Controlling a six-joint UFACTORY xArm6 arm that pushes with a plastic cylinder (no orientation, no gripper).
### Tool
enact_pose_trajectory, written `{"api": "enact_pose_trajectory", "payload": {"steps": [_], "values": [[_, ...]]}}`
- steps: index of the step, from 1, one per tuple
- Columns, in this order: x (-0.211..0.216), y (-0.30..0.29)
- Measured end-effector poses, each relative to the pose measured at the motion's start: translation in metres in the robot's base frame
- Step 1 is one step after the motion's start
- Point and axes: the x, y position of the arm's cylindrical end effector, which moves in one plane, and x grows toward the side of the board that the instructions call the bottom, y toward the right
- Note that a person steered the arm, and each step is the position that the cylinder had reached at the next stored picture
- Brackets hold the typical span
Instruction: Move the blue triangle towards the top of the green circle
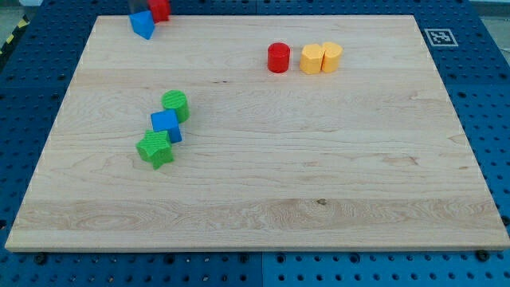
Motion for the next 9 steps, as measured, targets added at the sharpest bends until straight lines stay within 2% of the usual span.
{"api": "enact_pose_trajectory", "payload": {"steps": [1,3,4,5,7,8,9], "values": [[0.0,0.014],[0.007,0.006],[0.051,0.001],[0.077,0.001],[0.077,-0.069],[0.085,-0.073],[0.086,-0.034]]}}
